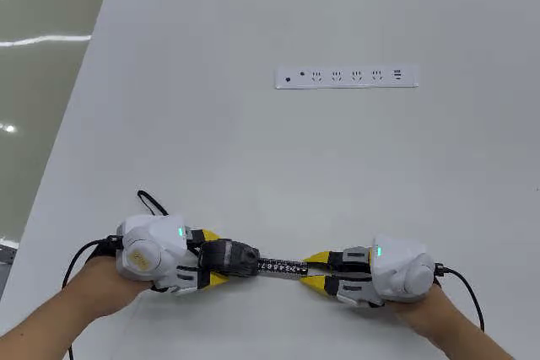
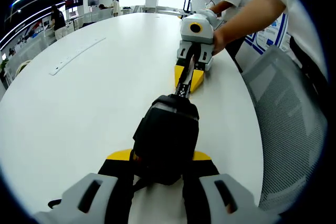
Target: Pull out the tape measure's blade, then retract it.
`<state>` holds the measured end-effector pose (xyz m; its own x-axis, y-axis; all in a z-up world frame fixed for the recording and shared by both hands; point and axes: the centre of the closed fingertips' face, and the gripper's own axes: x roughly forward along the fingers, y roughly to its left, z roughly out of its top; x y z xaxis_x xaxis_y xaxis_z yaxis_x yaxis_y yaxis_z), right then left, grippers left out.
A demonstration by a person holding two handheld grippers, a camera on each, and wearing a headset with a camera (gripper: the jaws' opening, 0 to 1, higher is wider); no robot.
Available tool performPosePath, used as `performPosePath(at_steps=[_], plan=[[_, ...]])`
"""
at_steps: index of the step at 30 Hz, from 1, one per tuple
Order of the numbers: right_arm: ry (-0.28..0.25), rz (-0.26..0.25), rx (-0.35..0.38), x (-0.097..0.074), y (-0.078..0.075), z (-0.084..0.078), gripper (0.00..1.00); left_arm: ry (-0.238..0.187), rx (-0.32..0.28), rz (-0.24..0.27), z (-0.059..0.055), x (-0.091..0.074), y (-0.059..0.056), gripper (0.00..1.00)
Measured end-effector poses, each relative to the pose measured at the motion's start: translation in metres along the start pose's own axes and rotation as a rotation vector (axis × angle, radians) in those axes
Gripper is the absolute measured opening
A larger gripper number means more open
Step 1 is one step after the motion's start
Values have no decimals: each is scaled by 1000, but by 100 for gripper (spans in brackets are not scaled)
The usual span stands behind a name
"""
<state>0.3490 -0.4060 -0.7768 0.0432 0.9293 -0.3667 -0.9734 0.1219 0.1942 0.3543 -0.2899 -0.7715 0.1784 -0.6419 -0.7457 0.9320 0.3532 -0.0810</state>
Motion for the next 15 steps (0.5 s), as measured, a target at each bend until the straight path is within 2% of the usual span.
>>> performPosePath(at_steps=[15], plan=[[-3,-14,15,-12,-1,-4,10,6,5,-2,0,1,-1,32]])
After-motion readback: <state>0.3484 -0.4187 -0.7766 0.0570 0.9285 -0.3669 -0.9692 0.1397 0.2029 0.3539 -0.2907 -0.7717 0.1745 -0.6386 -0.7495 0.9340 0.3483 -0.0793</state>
